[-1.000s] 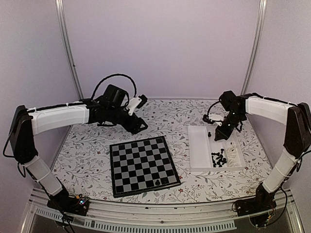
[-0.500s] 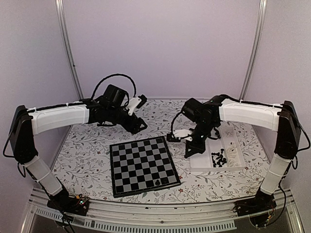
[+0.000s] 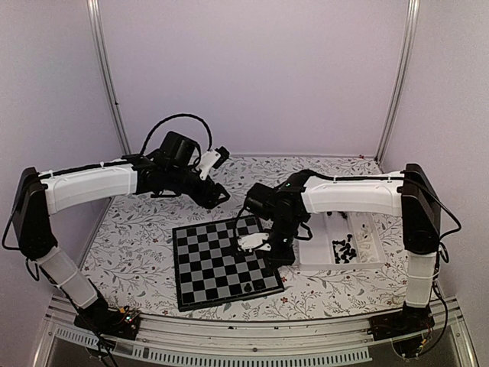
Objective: Set up the chess pieces on the board
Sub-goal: Place the chess piece on the chessboard.
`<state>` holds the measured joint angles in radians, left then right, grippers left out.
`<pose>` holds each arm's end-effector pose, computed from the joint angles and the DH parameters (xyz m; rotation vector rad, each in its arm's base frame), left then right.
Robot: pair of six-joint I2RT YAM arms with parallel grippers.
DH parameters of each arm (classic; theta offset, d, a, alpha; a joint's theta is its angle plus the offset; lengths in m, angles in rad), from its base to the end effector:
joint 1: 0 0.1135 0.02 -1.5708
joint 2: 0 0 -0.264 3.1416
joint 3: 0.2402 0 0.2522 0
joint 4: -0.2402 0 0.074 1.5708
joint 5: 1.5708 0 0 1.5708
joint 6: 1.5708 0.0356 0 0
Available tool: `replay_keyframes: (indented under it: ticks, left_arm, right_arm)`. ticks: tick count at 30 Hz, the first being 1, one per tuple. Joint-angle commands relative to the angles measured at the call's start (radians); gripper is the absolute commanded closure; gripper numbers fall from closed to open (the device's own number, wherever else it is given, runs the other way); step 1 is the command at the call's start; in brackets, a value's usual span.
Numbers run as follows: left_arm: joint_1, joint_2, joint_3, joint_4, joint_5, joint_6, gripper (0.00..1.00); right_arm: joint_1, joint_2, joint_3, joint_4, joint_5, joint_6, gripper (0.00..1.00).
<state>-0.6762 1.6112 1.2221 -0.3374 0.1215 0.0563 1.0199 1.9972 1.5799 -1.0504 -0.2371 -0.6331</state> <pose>0.2795 -0.2298 0.2672 0.8951 2.1557 -0.4548 0.1963 0.3355 0.2014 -2.2650 2.0605 0.3883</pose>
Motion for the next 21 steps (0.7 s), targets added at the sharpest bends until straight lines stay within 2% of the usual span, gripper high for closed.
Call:
replay_keyframes:
  ticks: [1,21]
  left_arm:
    - [-0.002,-0.042,0.014,-0.011,-0.008,0.013,0.25]
    - [-0.002,-0.043,0.014,-0.015,0.008,0.012,0.25]
  right_arm:
    - [0.021,0.041,0.03,-0.006,0.03,-0.011,0.93]
    - [0.023,0.088,0.037,0.045,0.07,-0.011,0.92]
